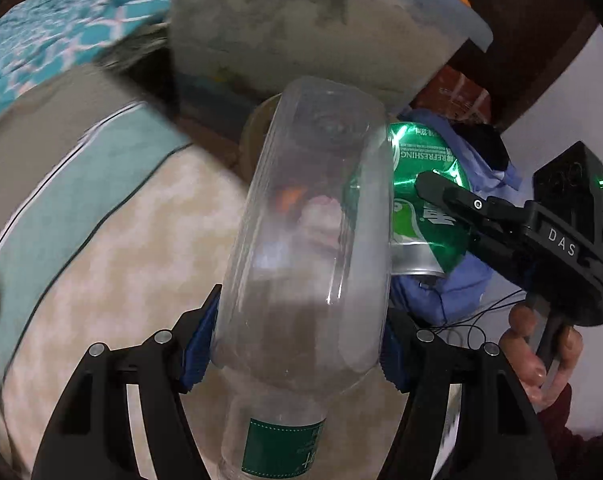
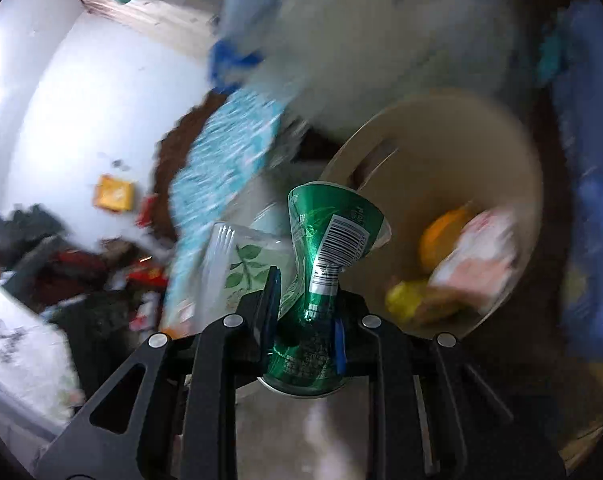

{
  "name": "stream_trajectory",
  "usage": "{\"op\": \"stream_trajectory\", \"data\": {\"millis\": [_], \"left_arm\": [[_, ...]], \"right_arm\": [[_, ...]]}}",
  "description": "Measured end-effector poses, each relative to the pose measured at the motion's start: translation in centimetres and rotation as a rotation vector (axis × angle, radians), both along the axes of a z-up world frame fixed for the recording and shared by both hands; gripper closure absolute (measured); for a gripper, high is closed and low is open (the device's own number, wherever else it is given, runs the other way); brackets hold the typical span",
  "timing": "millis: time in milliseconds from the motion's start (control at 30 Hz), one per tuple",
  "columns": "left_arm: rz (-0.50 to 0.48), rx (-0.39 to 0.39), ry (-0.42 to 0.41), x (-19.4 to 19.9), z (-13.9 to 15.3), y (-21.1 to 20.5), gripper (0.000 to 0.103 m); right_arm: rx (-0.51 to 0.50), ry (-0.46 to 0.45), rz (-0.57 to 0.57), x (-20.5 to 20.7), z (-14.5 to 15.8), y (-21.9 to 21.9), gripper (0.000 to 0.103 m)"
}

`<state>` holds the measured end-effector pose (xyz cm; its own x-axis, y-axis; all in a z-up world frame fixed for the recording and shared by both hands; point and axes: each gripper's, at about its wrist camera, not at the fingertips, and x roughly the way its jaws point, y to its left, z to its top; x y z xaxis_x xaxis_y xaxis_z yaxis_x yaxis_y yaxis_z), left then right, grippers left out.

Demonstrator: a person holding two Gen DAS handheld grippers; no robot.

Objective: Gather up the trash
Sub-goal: 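Carry the bottle and can over the bin and release both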

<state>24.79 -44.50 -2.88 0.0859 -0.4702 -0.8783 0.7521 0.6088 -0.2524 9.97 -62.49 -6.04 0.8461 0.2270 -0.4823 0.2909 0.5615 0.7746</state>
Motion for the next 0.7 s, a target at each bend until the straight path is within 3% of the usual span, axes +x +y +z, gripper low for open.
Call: {"op": "stream_trajectory", "data": {"millis": [67, 100, 133, 167, 200, 433, 700], "left_arm": [[-0.019, 0.007, -0.013, 0.6, -0.3, -2.3, 0.036], [-0.020, 0.004, -0.040, 0.8, -0.2, -3.2, 0.029], [-0.022, 0.005, -0.052, 0.9, -0.1, -3.7, 0.024], [-0.022, 0.011, -0.065, 1.2, -0.1, -4.4, 0.014], [-0.018, 0.008, -0.068, 1.4, -0.1, -4.6, 0.013], [0.005, -0.055, -0.036, 1.8, 1.0, -2.8, 0.013], [0.078, -0.200, -0.051, 0.4, 5.0, 5.8, 0.013]], "right_arm": [[-0.011, 0.020, -0.048, 0.2, -0.3, -1.2, 0.076], [-0.021, 0.035, -0.065, 0.2, -0.3, -1.6, 0.071], [-0.026, 0.048, -0.078, 0.3, -0.4, -2.0, 0.064], [-0.030, 0.055, -0.114, 0.1, -0.4, -2.4, 0.043], [-0.039, 0.051, -0.139, -0.3, -0.4, -2.6, 0.037], [-0.069, 0.031, -0.187, -1.7, 1.4, -0.8, 0.038], [-0.222, 0.025, -0.054, 0.3, 4.3, 5.9, 0.038]]}}
